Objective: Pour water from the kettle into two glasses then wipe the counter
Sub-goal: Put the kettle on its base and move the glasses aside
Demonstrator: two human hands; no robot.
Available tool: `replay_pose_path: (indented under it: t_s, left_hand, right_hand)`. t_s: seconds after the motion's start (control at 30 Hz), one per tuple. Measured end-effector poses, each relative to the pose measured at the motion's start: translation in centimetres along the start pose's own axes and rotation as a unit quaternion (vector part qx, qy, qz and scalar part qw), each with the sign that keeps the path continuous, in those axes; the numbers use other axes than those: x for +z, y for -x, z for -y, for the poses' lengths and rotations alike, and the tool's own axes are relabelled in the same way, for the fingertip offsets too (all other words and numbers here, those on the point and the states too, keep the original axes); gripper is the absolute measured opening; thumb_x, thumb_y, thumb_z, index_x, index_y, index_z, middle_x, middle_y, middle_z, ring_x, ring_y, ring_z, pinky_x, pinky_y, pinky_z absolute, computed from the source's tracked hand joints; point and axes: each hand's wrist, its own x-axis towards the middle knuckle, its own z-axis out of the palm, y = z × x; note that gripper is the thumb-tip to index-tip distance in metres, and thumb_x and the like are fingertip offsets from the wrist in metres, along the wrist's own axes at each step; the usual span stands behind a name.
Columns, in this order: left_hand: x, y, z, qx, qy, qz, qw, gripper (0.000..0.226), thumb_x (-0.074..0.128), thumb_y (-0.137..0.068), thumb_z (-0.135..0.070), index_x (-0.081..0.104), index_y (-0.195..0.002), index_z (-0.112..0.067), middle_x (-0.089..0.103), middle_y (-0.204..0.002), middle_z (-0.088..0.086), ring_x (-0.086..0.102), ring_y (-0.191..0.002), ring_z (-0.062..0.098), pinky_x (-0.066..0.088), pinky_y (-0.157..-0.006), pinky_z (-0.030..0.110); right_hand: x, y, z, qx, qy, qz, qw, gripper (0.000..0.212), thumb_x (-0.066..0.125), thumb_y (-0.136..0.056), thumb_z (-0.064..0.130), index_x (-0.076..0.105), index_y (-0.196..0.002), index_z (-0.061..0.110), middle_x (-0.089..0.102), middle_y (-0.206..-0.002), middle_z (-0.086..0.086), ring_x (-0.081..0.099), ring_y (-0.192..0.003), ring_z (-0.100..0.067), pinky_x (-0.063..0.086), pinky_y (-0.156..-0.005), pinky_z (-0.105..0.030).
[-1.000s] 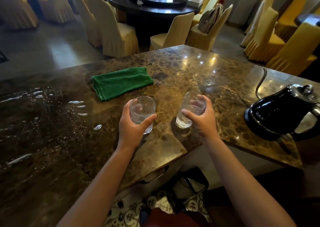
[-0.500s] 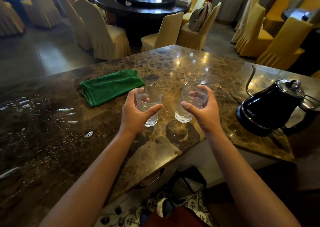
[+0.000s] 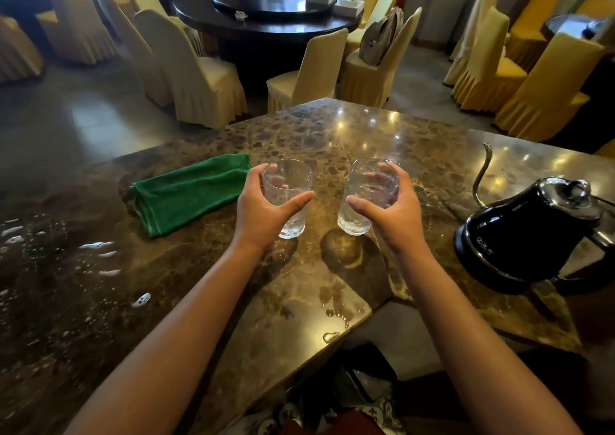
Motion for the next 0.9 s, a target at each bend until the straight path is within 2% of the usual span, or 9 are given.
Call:
replay_pose_path:
  t_s: [0.1, 0.17, 0.23, 0.33, 0.43, 0.5, 0.6, 0.77, 0.9]
  left_hand:
    - [1.9, -2.2, 0.3, 0.009, -0.02, 0.0, 1.0, 0.091, 0.089, -0.066, -0.059, 0.05, -0.137, -0.016, 0.068, -0.115, -0.005, 0.067, -0.107, 0.006, 0.055, -0.098, 0.032]
    - [3.6, -4.2, 0.7, 0.015, -0.045, -0.01, 0.999, 0.089, 0.089, -0.068, -0.057, 0.05, -0.138, -0.018, 0.067, -0.114, -0.006, 0.065, -0.107, 0.006, 0.055, -0.097, 0.028]
    - [4.6, -5.4, 0.9, 0.022, -0.061, -0.017, 0.998, 0.086, 0.087, -0.069, -0.059, 0.051, -0.137, -0.02, 0.066, -0.115, -0.008, 0.063, -0.108, 0.007, 0.054, -0.097, 0.028]
    - [6.0, -7.7, 1.3, 0.023, -0.075, -0.029, 0.996, 0.082, 0.084, -0.071, -0.064, 0.052, -0.135, -0.023, 0.067, -0.117, -0.011, 0.062, -0.109, 0.005, 0.053, -0.097, 0.028]
    - [7.5, -9.7, 1.7, 0.026, -0.091, -0.031, 0.995, 0.083, 0.085, -0.071, -0.065, 0.052, -0.135, -0.024, 0.068, -0.117, -0.01, 0.065, -0.109, 0.009, 0.052, -0.096, 0.027]
    - [8.6, -10.6, 1.9, 0.023, -0.094, -0.024, 0.995, 0.085, 0.085, -0.07, -0.065, 0.051, -0.135, -0.023, 0.068, -0.117, -0.009, 0.066, -0.108, 0.009, 0.051, -0.093, 0.02]
    - [10.5, -11.5, 2.7, 0.001, -0.089, -0.018, 0.996, 0.084, 0.086, -0.07, -0.061, 0.048, -0.135, -0.023, 0.067, -0.119, -0.008, 0.064, -0.109, 0.009, 0.043, -0.088, 0.008]
    - [12.7, -12.0, 3.9, -0.011, -0.092, -0.023, 0.995, 0.086, 0.088, -0.071, -0.057, 0.048, -0.137, -0.018, 0.067, -0.12, -0.005, 0.065, -0.111, 0.014, 0.051, -0.097, 0.027]
    - [13.5, -12.1, 4.1, 0.004, -0.099, -0.013, 0.995, 0.085, 0.087, -0.072, -0.057, 0.047, -0.137, -0.018, 0.065, -0.121, -0.005, 0.063, -0.11, 0.013, 0.051, -0.096, 0.028]
  right_hand:
    - [-0.2, -2.7, -0.8, -0.01, 0.015, -0.009, 1.0, 0.086, 0.097, -0.073, 0.025, 0.051, -0.146, 0.02, 0.067, -0.123, 0.013, 0.064, -0.103, 0.015, 0.052, -0.098, -0.025]
    - [-0.4, -5.5, -1.8, -0.006, 0.025, -0.014, 1.0, 0.087, 0.097, -0.073, 0.026, 0.051, -0.147, 0.02, 0.064, -0.122, 0.017, 0.062, -0.101, 0.019, 0.05, -0.096, -0.021]
    - [-0.3, -7.1, -2.4, 0.0, 0.036, -0.011, 0.999, 0.088, 0.097, -0.072, 0.033, 0.051, -0.146, 0.025, 0.066, -0.123, 0.017, 0.062, -0.105, 0.016, 0.052, -0.099, -0.025]
    - [-0.3, -9.8, -3.7, 0.0, 0.056, -0.015, 0.998, 0.088, 0.096, -0.07, 0.043, 0.051, -0.144, 0.029, 0.067, -0.126, 0.015, 0.063, -0.119, -0.002, 0.052, -0.107, -0.039]
    - [-0.4, -12.0, -4.8, 0.002, 0.062, -0.025, 0.998, 0.086, 0.095, -0.072, 0.04, 0.05, -0.144, 0.027, 0.065, -0.127, 0.014, 0.06, -0.118, 0.003, 0.051, -0.108, -0.039]
    - [-0.3, -13.0, -5.4, 0.006, 0.062, -0.032, 0.998, 0.085, 0.095, -0.073, 0.039, 0.05, -0.144, 0.026, 0.065, -0.128, 0.009, 0.06, -0.116, 0.002, 0.051, -0.108, -0.039]
    - [-0.2, -14.4, -6.6, 0.013, 0.069, -0.036, 0.997, 0.087, 0.093, -0.07, 0.044, 0.048, -0.143, 0.032, 0.066, -0.129, 0.01, 0.065, -0.119, -0.01, 0.051, -0.108, -0.043]
    - [-0.4, -15.8, -7.7, 0.023, 0.068, -0.044, 0.996, 0.084, 0.093, -0.072, 0.041, 0.043, -0.138, 0.043, 0.064, -0.131, 0.011, 0.065, -0.118, -0.01, 0.053, -0.107, -0.043]
    - [-0.5, -16.4, -8.3, 0.03, 0.054, -0.051, 0.997, 0.085, 0.092, -0.073, 0.038, 0.043, -0.142, 0.039, 0.061, -0.131, 0.014, 0.063, -0.122, -0.011, 0.052, -0.108, -0.046]
